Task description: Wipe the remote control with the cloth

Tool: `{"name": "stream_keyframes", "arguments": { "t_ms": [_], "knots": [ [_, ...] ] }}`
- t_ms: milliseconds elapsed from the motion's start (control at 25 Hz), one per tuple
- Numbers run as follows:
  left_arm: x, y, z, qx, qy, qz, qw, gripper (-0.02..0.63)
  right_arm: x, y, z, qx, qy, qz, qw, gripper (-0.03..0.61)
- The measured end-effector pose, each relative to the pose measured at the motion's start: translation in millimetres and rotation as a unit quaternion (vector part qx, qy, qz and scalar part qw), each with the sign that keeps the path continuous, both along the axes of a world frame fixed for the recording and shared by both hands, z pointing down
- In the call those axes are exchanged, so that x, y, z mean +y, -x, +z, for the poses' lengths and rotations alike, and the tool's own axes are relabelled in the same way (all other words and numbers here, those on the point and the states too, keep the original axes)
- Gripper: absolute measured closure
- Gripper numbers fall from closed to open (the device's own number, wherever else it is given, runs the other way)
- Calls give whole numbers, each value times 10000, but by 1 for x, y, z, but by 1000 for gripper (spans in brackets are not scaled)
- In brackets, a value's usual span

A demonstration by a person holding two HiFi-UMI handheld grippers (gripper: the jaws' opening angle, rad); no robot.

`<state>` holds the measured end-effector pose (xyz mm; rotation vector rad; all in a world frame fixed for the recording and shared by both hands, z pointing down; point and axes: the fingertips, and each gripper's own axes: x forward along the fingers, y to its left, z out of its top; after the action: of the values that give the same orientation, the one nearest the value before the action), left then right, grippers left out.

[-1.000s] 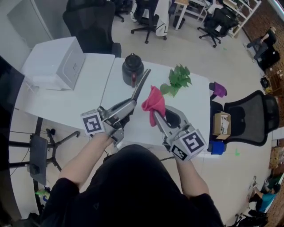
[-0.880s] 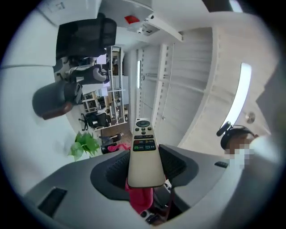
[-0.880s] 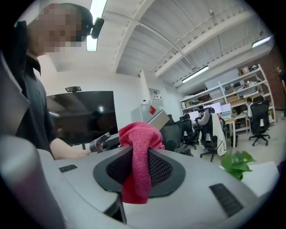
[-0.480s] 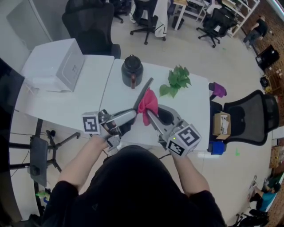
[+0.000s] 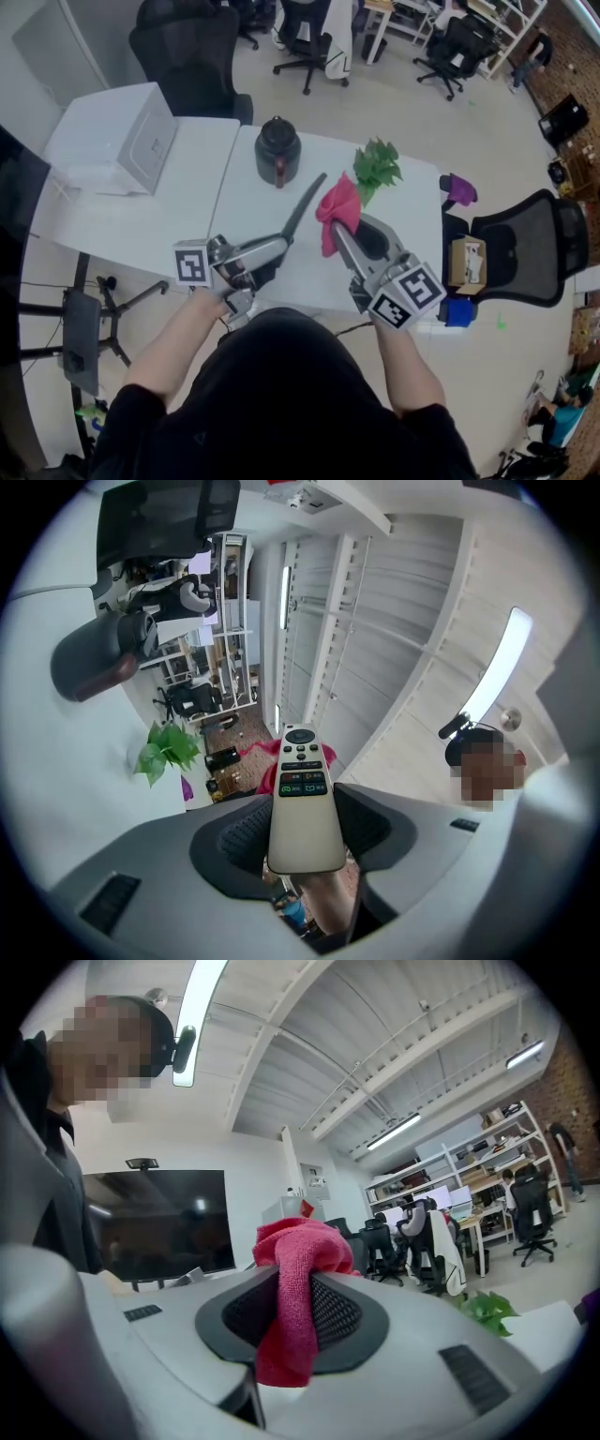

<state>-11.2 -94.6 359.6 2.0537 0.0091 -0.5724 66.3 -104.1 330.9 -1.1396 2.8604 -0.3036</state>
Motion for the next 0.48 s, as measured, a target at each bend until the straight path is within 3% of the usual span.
{"name": "stream_keyframes", "arguments": {
  "t_ms": [240,480],
  "knots": [
    [-18,8,-12,305,82,-276,9991,403,40,52,24,278,128,-1048,9940,486],
    [-9,1,-11,255,43,18,9997,403,34,50,22,132,119,-921,9956,486]
  ]
}}
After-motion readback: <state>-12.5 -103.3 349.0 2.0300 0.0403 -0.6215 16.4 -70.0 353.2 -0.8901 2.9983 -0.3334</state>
